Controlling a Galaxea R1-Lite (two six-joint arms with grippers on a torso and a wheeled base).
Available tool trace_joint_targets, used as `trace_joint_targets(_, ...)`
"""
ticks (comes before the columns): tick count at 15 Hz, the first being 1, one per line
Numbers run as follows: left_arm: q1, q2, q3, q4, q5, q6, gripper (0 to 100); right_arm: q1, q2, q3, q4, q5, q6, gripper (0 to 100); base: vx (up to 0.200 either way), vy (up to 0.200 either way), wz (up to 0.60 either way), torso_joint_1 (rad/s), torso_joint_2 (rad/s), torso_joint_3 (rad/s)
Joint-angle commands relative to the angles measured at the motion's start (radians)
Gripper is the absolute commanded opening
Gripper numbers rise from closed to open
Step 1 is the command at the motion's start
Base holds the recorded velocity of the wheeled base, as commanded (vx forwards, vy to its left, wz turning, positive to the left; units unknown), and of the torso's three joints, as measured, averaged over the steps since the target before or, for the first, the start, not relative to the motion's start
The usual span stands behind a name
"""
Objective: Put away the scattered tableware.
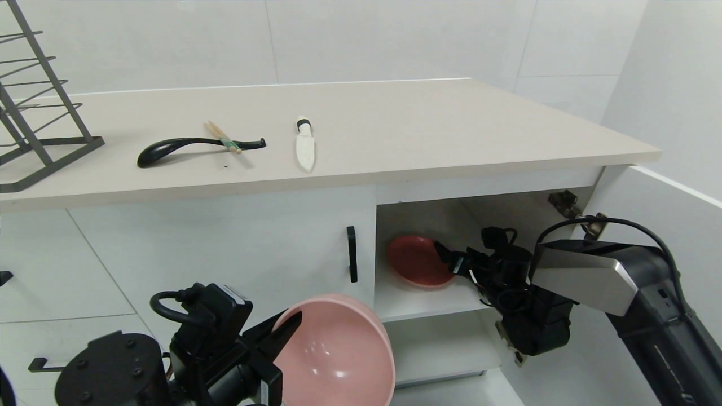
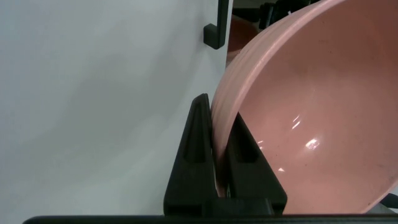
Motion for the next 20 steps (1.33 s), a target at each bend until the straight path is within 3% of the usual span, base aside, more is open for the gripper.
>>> trace_joint_targets(1, 0.0, 0.0, 0.0, -0.001, 0.0, 0.0, 0, -0.006, -0.078, 0.179, -0.016, -0.02, -0.07, 100, 0.0, 0.0, 0.0, 0.0, 0.0, 0.0)
trace_joint_targets(2, 0.0, -0.002, 0.0, -0.001, 0.0, 0.0, 0, -0.001, -0.107, 0.233, -0.016, -0.023, -0.104, 100, 0.0, 0.0, 0.0, 0.0, 0.0, 0.0)
trace_joint_targets(4, -0.011, -0.005, 0.0, -0.001, 0.0, 0.001, 0, 0.051, -0.299, 0.509, -0.016, -0.029, -0.145, 100, 0.0, 0.0, 0.0, 0.0, 0.0, 0.0)
trace_joint_targets(8, -0.012, -0.028, 0.0, -0.001, -0.002, 0.006, 0, 0.151, -0.64, 0.716, -0.016, -0.032, -0.176, 100, 0.0, 0.0, 0.0, 0.0, 0.0, 0.0)
trace_joint_targets(11, -0.022, -0.026, -0.003, -0.001, -0.007, 0.021, 0, 0.154, -0.787, 0.915, -0.016, -0.052, -0.352, 100, 0.0, 0.0, 0.0, 0.0, 0.0, 0.0)
trace_joint_targets(12, -0.02, -0.011, -0.003, -0.001, -0.007, 0.09, 0, 0.155, -0.832, 0.955, -0.016, -0.052, -0.38, 100, 0.0, 0.0, 0.0, 0.0, 0.0, 0.0)
trace_joint_targets(14, -0.023, 0.01, -0.005, -0.001, -0.007, 0.152, 0, 0.154, -0.871, 0.949, -0.016, -0.052, -0.386, 100, 0.0, 0.0, 0.0, 0.0, 0.0, 0.0)
trace_joint_targets(20, -0.091, 0.055, -0.104, -0.001, -0.005, 0.155, 0, 0.178, -0.954, 0.963, -0.016, -0.052, -0.388, 100, 0.0, 0.0, 0.0, 0.0, 0.0, 0.0)
